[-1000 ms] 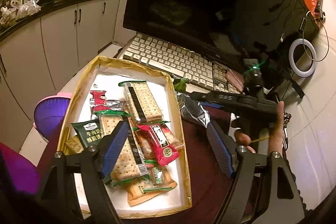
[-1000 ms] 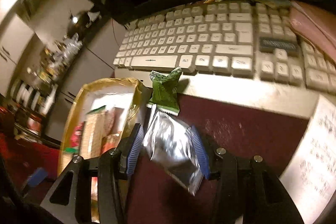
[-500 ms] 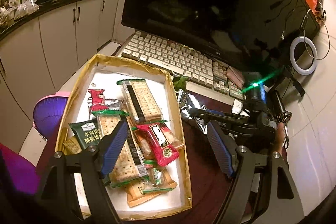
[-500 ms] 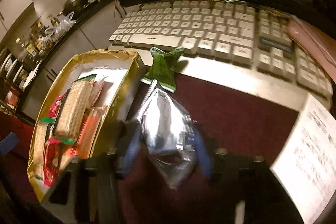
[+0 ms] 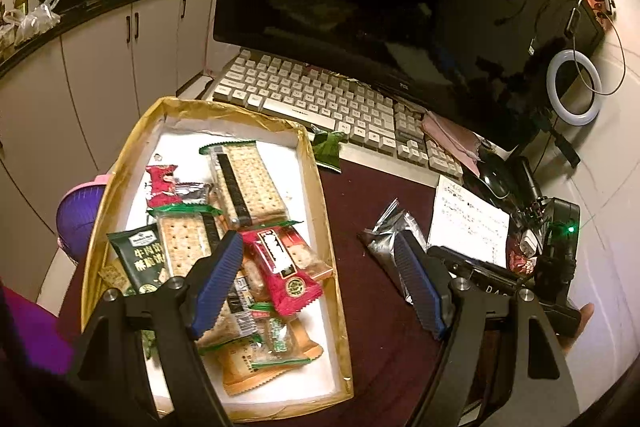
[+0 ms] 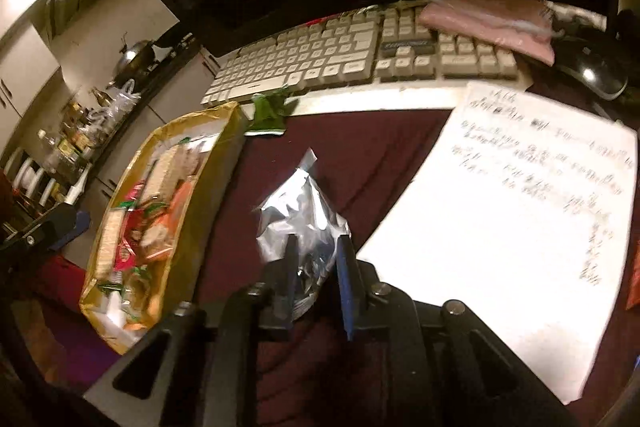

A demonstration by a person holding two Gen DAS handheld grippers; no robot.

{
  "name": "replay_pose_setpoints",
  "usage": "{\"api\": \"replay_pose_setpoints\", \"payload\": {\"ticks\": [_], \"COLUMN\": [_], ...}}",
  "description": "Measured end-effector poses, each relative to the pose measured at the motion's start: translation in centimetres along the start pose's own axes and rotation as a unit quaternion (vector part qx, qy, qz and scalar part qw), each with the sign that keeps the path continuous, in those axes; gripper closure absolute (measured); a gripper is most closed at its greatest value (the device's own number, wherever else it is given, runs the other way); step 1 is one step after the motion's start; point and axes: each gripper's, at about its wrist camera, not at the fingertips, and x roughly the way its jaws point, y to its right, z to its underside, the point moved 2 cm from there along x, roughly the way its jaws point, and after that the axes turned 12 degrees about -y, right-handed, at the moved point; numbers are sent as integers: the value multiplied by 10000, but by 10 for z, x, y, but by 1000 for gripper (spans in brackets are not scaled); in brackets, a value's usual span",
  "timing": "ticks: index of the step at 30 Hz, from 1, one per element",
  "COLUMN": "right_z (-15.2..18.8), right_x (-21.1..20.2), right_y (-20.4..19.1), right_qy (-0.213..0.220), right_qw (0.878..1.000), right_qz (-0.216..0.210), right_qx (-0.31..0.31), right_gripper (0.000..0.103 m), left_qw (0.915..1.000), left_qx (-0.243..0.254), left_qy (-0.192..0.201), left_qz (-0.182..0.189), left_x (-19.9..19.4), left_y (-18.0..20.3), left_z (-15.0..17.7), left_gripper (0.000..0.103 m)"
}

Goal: Organize snacks
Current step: 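Grasp the silver foil bag on the desk with the right gripper, then grasp the green-wrapped sweet with the left gripper while the right holds the foil bag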

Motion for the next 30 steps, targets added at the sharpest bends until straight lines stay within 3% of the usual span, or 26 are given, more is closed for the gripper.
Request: {"api": "replay_pose_setpoints", "payload": {"ticks": [2, 3, 9, 11, 16, 21, 24, 30], "right_z": [-4, -7, -19, -19, -4, 6, 7, 11], "right_x": [-3, -3, 29, 40, 47, 44, 38, 5], "right_y": [-3, -5, -26, -36, -48, -48, -39, -1], "right_qy": [132, 203, -213, -332, -393, -245, -133, 552], "right_qw": [9998, 9996, 9975, 9951, 9904, 9896, 9933, 9982], "right_qz": [108, 140, 237, 448, 656, 837, 704, -241], "right_qx": [-73, -140, -632, -819, -1149, -1145, -911, -13], "right_gripper": [39, 36, 36, 34, 34, 46, 47, 47], "left_qw": [10000, 10000, 9999, 9998, 9997, 9995, 9988, 9937], "left_qx": [9, 9, -47, -79, -173, -74, 152, 566], "left_qy": [-15, -8, 94, 119, 53, -245, -396, -826], "left_qz": [3, -6, -82, -124, -147, -172, -230, -513], "left_x": [1, 1, -8, -12, -10, 6, 17, 66], "left_y": [1, 1, -3, -7, -14, -6, 10, 51], "left_z": [0, 1, 1, 1, -7, -26, -44, -92], "left_gripper": [25, 25, 25, 25, 25, 25, 25, 25]}}
